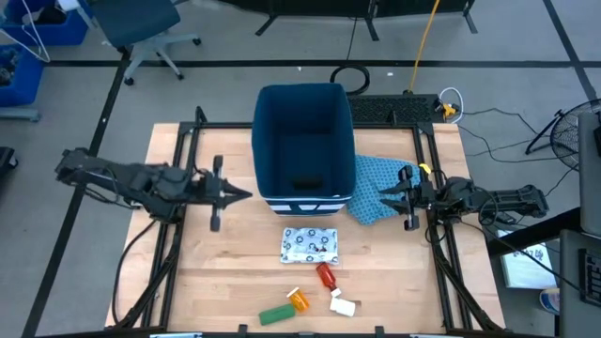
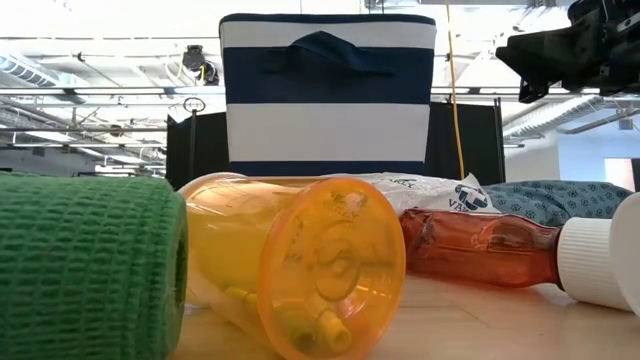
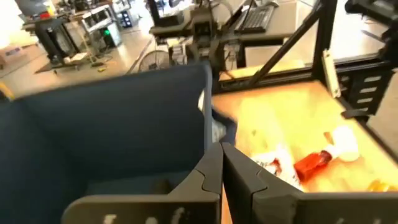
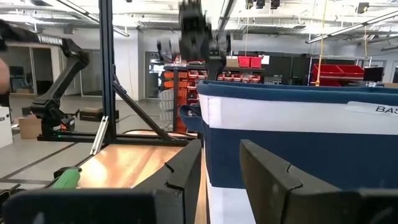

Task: Pick & place medical supplies in basket/bin
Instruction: Put the white medicine bottle into the blue bin

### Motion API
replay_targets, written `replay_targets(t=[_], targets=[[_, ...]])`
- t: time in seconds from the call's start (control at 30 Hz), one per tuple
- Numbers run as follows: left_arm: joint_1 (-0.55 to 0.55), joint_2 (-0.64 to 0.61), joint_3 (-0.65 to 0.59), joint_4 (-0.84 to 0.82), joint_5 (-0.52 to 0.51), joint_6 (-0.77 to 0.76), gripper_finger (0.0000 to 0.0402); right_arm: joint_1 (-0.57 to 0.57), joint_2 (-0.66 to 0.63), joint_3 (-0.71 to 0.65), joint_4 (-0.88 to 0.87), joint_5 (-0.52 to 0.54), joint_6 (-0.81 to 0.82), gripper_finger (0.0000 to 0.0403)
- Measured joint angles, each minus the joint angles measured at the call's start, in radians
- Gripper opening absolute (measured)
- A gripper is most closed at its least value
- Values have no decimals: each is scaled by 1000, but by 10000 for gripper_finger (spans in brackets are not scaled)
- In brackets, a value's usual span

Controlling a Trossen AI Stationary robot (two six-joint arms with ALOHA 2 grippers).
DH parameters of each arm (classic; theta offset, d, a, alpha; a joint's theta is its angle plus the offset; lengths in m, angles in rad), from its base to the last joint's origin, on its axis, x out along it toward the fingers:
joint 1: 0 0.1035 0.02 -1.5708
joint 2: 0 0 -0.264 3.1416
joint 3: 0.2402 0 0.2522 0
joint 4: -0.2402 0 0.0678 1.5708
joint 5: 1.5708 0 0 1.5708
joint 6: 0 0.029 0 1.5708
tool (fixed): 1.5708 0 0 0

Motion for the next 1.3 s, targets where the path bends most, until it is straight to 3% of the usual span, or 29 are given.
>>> replay_targets(t=[0.1, 0.23, 0.57, 0.9, 1.03, 1.13, 1.3], targets=[[-1, -67, -204, 196, 1, -42, 4, 0, 0, 0, -4, -3, 0, 102], [-5, -124, -385, 406, 26, -52, 3, 0, 0, 0, -13, -1, 1, 102], [-58, -179, -592, 642, 48, -73, 4, 0, 0, 0, -25, -7, 51, 95], [-77, -179, -665, 744, -99, -55, 19, 0, 0, 0, -10, -36, 54, 41], [-77, -179, -669, 735, -129, -42, 34, 0, 0, 2, 87, -111, 14, 37], [-77, -178, -669, 732, -125, -45, 41, 0, 0, 35, 163, -159, 21, 36], [-77, -178, -669, 751, -74, -13, 36, 2, 84, 112, 118, -156, -6, 28]])
